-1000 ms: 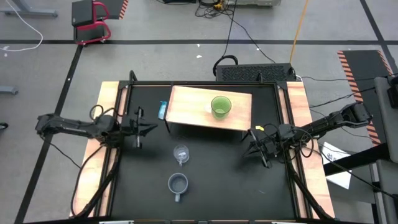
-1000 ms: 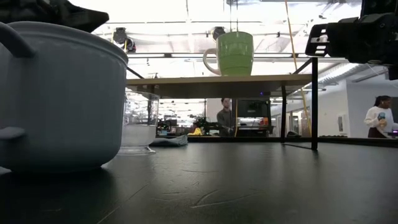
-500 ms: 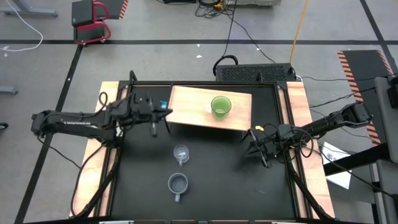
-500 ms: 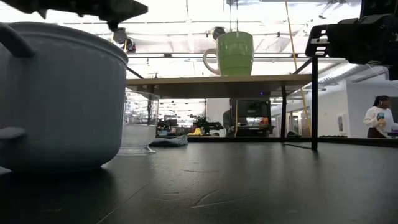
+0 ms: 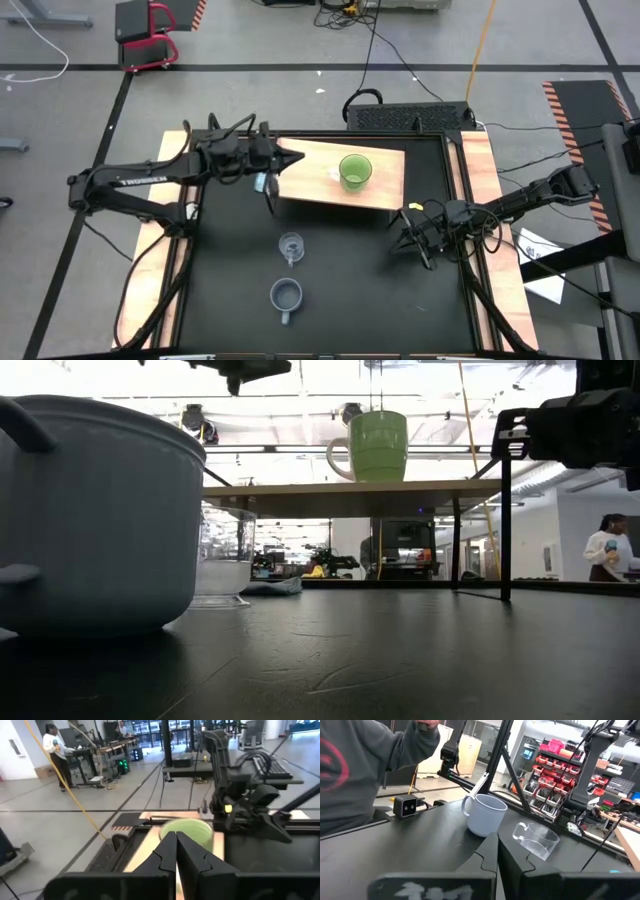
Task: Stack small to large cups/mugs on shelf
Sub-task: Put the green cup on the shelf
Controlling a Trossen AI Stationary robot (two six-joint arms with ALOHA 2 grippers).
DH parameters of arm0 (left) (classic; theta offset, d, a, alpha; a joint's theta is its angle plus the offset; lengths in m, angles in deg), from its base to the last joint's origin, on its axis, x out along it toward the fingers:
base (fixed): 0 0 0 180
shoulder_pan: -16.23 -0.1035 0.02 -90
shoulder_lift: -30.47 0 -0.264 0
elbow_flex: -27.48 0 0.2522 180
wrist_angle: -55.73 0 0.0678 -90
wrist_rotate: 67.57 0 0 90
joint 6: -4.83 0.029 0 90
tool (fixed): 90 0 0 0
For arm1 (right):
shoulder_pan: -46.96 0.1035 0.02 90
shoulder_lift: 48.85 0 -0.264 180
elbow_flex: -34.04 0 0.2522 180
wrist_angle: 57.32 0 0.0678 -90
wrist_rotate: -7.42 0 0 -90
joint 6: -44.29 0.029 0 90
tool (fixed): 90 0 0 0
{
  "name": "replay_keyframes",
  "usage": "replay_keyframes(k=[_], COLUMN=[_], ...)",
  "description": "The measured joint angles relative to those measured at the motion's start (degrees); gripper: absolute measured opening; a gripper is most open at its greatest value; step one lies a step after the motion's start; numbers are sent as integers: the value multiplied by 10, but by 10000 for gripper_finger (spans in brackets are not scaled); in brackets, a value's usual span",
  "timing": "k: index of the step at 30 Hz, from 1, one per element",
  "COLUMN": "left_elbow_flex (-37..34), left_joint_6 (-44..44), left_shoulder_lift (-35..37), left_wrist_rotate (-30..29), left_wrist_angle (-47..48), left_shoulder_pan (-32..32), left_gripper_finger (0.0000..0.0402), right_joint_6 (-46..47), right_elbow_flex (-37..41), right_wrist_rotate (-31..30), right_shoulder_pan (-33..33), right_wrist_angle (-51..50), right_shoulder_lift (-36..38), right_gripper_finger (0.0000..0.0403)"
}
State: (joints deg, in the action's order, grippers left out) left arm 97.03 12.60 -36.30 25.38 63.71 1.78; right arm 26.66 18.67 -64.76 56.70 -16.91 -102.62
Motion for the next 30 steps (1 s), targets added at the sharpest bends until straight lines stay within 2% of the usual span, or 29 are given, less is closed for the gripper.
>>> replay_keyframes(k=[9, 15, 19, 30], left_elbow_flex=[96, 114, 114, 114], left_joint_6=[22, 22, 23, 47], left_shoulder_lift=[-87, -107, -106, -102], left_wrist_rotate=[52, 61, 61, 61], left_wrist_angle=[31, 44, 48, 68], left_shoulder_pan=[-5, -5, -5, -5], left_gripper_finger=[8, 4, 10, 6], right_joint_6=[9, 35, 50, 33], right_elbow_flex=[0, 0, 0, 0], right_wrist_rotate=[1, -7, -32, -55], right_shoulder_pan=[0, 1, 0, 0], right_wrist_angle=[4, 11, -14, -198], right_shoulder_lift=[0, 19, 76, 257], right_gripper_finger=[0, 0, 0, 0])
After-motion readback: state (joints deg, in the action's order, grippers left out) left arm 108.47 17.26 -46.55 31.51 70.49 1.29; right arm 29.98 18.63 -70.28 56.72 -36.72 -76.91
